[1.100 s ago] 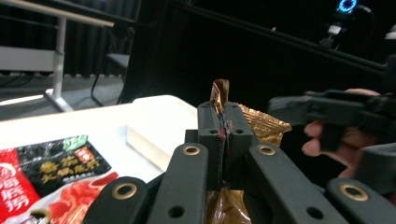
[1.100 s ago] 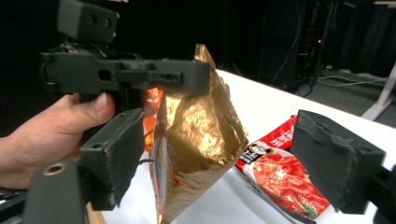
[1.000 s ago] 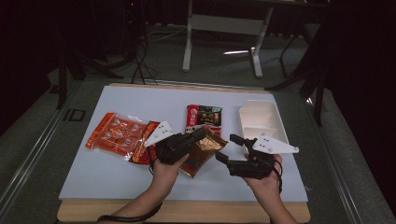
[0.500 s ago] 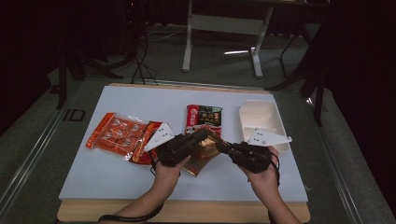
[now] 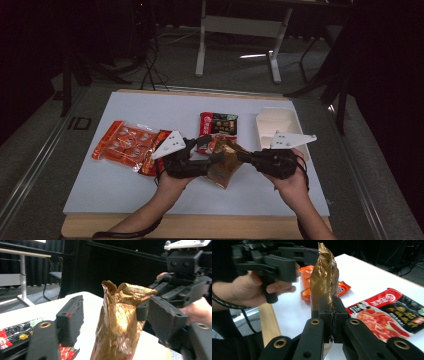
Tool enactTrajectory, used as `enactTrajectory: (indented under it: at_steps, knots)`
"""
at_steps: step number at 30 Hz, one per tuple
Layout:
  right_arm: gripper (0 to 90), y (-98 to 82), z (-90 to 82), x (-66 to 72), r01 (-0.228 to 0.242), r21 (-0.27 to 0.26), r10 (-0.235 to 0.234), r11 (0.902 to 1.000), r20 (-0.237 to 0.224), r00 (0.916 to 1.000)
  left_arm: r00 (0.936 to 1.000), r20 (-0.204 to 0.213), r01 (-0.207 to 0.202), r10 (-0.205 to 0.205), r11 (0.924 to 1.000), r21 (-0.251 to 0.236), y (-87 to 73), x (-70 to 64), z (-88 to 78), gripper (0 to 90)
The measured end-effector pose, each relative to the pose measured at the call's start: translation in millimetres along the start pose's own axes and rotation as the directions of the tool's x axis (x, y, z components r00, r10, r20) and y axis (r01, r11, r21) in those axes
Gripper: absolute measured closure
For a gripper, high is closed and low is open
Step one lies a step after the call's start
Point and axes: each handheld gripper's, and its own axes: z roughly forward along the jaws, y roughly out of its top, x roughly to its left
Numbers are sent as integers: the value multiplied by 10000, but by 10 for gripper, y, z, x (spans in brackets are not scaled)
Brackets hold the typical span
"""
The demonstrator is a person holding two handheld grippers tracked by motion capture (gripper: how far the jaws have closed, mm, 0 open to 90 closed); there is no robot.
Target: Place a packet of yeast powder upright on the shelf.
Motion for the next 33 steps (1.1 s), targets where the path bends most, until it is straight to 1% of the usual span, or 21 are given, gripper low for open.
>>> enactTrajectory:
  at_steps: [2, 3, 4, 5, 6, 8, 9, 10, 11, 12, 13, 14, 17, 18, 20, 22, 23, 27, 31, 32, 33]
  knots:
    - [890, 9, -23, -30, -15, -32, 15, 10000, 77, 10000, 10000, 33, 33, -33, 10000, 81, -6, 18, -17, 181]
    - [890, 9, -23, -30, -15, -32, 15, 10000, 77, 10000, 9999, 84, 70, -72, 9998, 208, -10, 37, -28, 181]
    - [890, 18, -50, -48, 54, -125, -52, 9999, 212, 9998, 9998, 65, 180, -182, 9991, 392, -26, 66, -62, 140]
    - [890, 18, -50, -48, 54, -125, -52, 9999, 212, 9998, 9998, 65, 180, -182, 9991, 392, -26, 66, -62, 129]
    - [890, 33, -72, -58, 113, -113, -109, 9999, 285, 9995, 9991, 162, 379, -390, 9972, 645, -40, 104, -96, 95]
    - [890, 49, -90, -71, 188, -89, -185, 9998, 294, 9994, 9987, 231, 437, -454, 9965, 709, -49, 122, -113, 44]
    - [890, 49, -90, -71, 188, -89, -185, 9998, 294, 9994, 9988, 173, 446, -463, 9951, 879, -56, 134, -127, 44]
    - [890, 49, -90, -71, 188, -89, -185, 9998, 294, 9994, 9988, 173, 446, -463, 9951, 879, -56, 134, -127, 20]
    - [890, 72, -118, -93, 249, -75, -246, 9997, 358, 9991, 9994, -175, 301, -282, 9931, 1137, -83, 154, -188, 16]
    - [890, 80, -130, -99, 257, -79, -254, 9996, 386, 9989, 9985, -520, 252, -191, 9924, 1207, -94, 155, -203, 16]
    - [890, 90, -141, -106, 306, -36, -304, 9995, 382, 9988, 9973, -709, 265, -178, 9920, 1232, -106, 164, -228, 16]
    - [890, 100, -152, -109, 363, -2, -363, 9993, 436, 9984, 9970, -726, 332, -250, 9929, 1142, -121, 177, -255, 12]
    - [890, 130, -193, -128, 474, 28, -475, 9989, 417, 9980, 9969, -699, 452, -371, 9919, 1186, -147, 207, -296, 12]
    - [890, 140, -207, -135, 496, 18, -497, 9988, 408, 9979, 9974, -706, 232, -154, 9935, 1111, -181, 217, -335, 12]
    - [890, 161, -234, -152, 534, 35, -535, 9986, 368, 9979, 9978, -625, -167, 242, 9930, 1171, -213, 220, -365, 12]
    - [890, 171, -248, -162, 541, 59, -542, 9985, 367, 9979, 9978, -625, -167, 242, 9930, 1171, -213, 220, -365, 12]
    - [890, 191, -272, -195, 514, 56, -515, 9987, 269, 9983, 9976, -436, -473, 533, 9904, 1296, -263, 228, -398, 13]
    - [890, 234, -311, -248, 693, 170, -697, 9975, 282, 9972, 9978, -305, -528, 586, 9847, 1661, -356, 246, -443, 23]
    - [890, 288, -359, -328, 824, 203, -829, 9964, 276, 9962, 9981, -301, -474, 532, 9846, 1684, -418, 256, -488, 24]
    - [890, 301, -368, -350, 828, 201, -833, 9964, 260, 9962, 9962, -409, -695, 763, 9864, 1490, -447, 250, -530, 24]
    - [891, 314, -376, -371, 864, 186, -869, 9961, 270, 9958, 9962, -409, -695, 763, 9864, 1490, -447, 250, -530, 24]
